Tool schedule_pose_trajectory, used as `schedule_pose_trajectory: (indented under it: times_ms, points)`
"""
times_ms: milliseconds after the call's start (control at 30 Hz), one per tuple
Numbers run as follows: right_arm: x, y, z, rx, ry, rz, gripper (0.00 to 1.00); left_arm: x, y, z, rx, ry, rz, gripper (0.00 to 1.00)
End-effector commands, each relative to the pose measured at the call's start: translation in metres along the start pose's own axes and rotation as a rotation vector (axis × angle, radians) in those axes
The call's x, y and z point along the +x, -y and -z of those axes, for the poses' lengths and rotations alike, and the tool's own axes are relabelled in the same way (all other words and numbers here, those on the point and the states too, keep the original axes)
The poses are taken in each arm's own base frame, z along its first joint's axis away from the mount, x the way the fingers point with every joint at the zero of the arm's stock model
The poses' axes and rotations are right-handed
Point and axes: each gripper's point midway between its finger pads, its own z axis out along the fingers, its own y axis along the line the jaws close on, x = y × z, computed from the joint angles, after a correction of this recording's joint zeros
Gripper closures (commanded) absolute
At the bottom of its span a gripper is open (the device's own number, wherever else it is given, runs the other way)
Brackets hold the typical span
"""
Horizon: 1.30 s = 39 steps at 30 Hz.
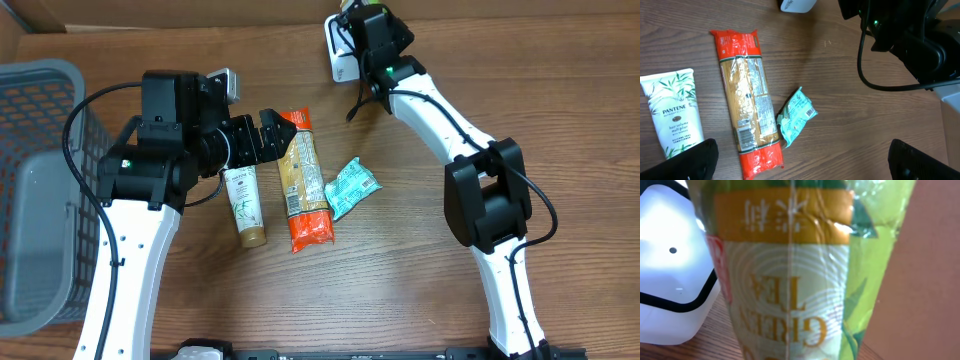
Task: Scan the item barcode
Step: 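Carry the tea pouch to the white scanner and hold it there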
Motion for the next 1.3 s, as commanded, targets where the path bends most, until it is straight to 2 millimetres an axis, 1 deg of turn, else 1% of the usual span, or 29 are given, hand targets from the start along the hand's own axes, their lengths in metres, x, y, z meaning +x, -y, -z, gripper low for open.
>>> schedule_pose_trajectory:
  times_ms: [0,167,267,333,400,733,1100,1200,1267]
  points:
    - [-0.016,0.024,0.010,0.062,0.033,-0.027,0.96,-0.005,0.007,0.002,0.020,0.008,-0.029,0.00]
    - [-0.012,0.010,0.003,0.043,0.028,-0.014,0.96,-0.004,0.007,0.002,0.020,0.008,-0.029,0.00]
    - [-0.002,-0.009,-0.008,0.024,0.006,0.012,0.96,-0.005,0.007,0.002,0.020,0.008,-0.029,0.00]
    - [0.002,-0.016,-0.013,0.027,-0.003,0.017,0.96,-0.005,0.007,0.002,0.020,0.008,-0.029,0.00]
    - [0.004,-0.021,-0.016,0.026,-0.005,0.019,0.96,-0.005,0.007,0.002,0.020,0.008,-0.029,0.00]
    - [0.009,-0.030,-0.023,0.022,-0.010,0.023,0.96,-0.005,0.007,0.002,0.020,0.008,-0.029,0.00]
    - [-0.001,-0.038,-0.014,0.022,0.007,0.035,0.96,-0.005,0.007,0.002,0.020,0.008,-0.029,0.00]
    - [-0.008,-0.037,-0.006,0.014,0.014,0.033,0.96,-0.005,0.007,0.002,0.020,0.008,-0.029,0.00]
    - [-0.014,-0.032,0.003,-0.003,0.026,0.019,0.96,-0.005,0.007,0.002,0.020,0.008,-0.029,0.00]
